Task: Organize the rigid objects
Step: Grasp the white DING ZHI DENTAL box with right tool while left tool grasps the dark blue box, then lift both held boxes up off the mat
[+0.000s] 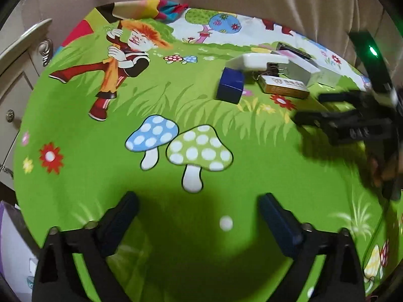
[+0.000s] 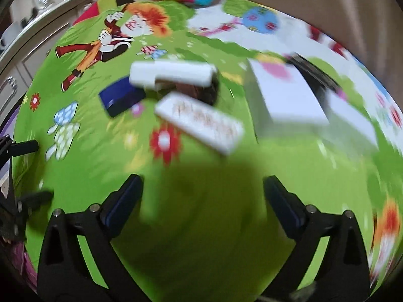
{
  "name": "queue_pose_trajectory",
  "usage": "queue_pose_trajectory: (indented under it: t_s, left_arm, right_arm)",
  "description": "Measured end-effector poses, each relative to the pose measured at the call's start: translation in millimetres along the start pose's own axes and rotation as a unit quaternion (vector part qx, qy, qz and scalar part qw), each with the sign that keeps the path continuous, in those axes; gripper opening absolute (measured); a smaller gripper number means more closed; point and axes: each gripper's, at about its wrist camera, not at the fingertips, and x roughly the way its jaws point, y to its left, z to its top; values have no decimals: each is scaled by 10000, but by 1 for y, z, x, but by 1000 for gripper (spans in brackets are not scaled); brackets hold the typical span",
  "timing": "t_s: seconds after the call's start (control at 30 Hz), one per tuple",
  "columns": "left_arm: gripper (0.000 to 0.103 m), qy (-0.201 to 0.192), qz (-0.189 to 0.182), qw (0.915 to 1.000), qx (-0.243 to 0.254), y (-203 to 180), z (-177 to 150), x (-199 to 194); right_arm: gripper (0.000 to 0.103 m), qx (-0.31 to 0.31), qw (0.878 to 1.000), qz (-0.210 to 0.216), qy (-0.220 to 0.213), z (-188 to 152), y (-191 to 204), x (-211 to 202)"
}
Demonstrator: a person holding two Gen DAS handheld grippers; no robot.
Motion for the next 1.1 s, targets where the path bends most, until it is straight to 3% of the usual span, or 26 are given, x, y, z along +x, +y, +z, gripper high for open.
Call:
queue_pose_trajectory:
  t_s: [0.13, 0.2, 0.23, 0.27, 0.33, 0.63, 0.67, 0.7, 0.77, 0.9, 0.97, 1.03, 1.1]
  left_arm:
    - [103, -230, -108, 9996, 154, 3, 4, 3]
    - [103, -234, -166, 9993, 240, 3, 10, 8]
    - [103, -219, -167, 9993, 264, 3, 14, 10]
    - [103, -199, -155, 9992, 297, 3, 21, 13]
    - [103, -133, -196, 9993, 299, 0, 36, 24]
    - [103, -82, -316, 9980, 541, -34, 110, 73]
    - [95, -107, -328, 9980, 538, -36, 111, 73]
    - [66, -182, -360, 9977, 540, -38, 108, 68]
    - [29, -264, -481, 9964, 652, -47, 93, 50]
    - [28, -475, -983, 9907, 808, -59, 40, 18]
    - [29, -663, -1206, 9845, 1085, -70, 18, 5]
    - [29, -666, -1187, 9817, 1328, -79, 9, 0]
    - [29, -720, -1057, 9805, 1494, -86, 6, -2]
  right_arm:
    - [103, -297, 9993, 221, -26, 23, 3, 23]
    - [96, -376, 9988, 294, -138, 20, 5, 21]
    - [74, -399, 9984, 330, -225, 17, 7, 16]
    - [45, -405, 9980, 336, -343, 12, 10, 10]
    - [36, -270, 9983, 309, -412, -7, 14, -8]
    - [36, 554, 9963, -413, -514, -120, 47, -82]
    - [36, 633, 9956, -473, -511, -129, 47, -88]
    - [37, 746, 9944, -547, -511, -140, 47, -95]
    - [37, 877, 9930, -574, -548, -149, 46, -102]
    - [40, 1112, 9910, -450, -599, -156, 39, -107]
    - [55, 1193, 9905, -224, -646, -155, 36, -107]
    - [65, 1188, 9906, -123, -660, -153, 39, -105]
    - [67, 991, 9928, -376, -562, -147, 48, -101]
